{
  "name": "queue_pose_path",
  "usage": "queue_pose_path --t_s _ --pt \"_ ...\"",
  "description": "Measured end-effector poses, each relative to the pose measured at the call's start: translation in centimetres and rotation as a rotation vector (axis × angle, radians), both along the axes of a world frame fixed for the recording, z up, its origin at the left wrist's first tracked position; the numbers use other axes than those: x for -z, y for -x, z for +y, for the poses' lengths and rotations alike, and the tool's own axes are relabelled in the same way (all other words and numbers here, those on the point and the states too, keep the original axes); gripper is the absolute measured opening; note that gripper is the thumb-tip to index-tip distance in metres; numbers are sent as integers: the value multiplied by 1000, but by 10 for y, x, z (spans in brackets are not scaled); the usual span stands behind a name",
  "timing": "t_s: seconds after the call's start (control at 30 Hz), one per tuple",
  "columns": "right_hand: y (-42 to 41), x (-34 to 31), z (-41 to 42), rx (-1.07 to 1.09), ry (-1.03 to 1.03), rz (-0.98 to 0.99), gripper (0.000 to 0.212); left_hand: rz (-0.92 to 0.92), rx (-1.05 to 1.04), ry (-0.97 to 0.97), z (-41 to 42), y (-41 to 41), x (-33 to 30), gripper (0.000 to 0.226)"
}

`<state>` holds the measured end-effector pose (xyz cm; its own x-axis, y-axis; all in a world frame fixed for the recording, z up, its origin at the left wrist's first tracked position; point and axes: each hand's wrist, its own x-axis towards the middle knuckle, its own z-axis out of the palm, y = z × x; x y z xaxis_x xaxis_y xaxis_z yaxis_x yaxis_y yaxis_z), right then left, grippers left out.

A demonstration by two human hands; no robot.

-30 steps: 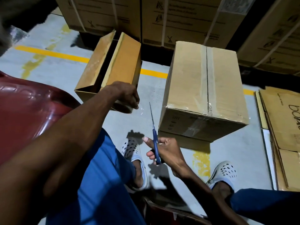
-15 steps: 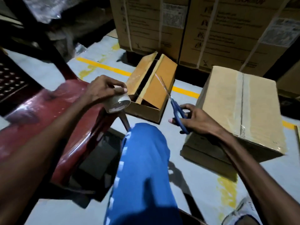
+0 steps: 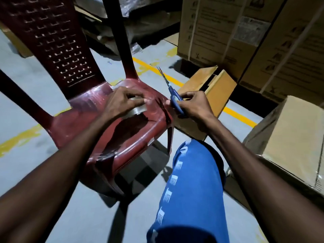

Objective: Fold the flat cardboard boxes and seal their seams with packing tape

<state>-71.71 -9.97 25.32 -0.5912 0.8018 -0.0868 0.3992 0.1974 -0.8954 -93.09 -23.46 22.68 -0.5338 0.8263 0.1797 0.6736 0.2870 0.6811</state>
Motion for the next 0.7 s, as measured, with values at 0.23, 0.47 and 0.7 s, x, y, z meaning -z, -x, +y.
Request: queue_pose_path --t_s 0.23,0.47,0.7 --pt "-111 24 67 344 -115 -109 29 -303 0 -260 87 -79 1 37" --pt "-255 61 84 398 -343 -354 19 -526 27 -70 186 -209 17 59" --pt "-282 109 64 377 -453 -329 28 -483 -43 97 202 -250 27 43"
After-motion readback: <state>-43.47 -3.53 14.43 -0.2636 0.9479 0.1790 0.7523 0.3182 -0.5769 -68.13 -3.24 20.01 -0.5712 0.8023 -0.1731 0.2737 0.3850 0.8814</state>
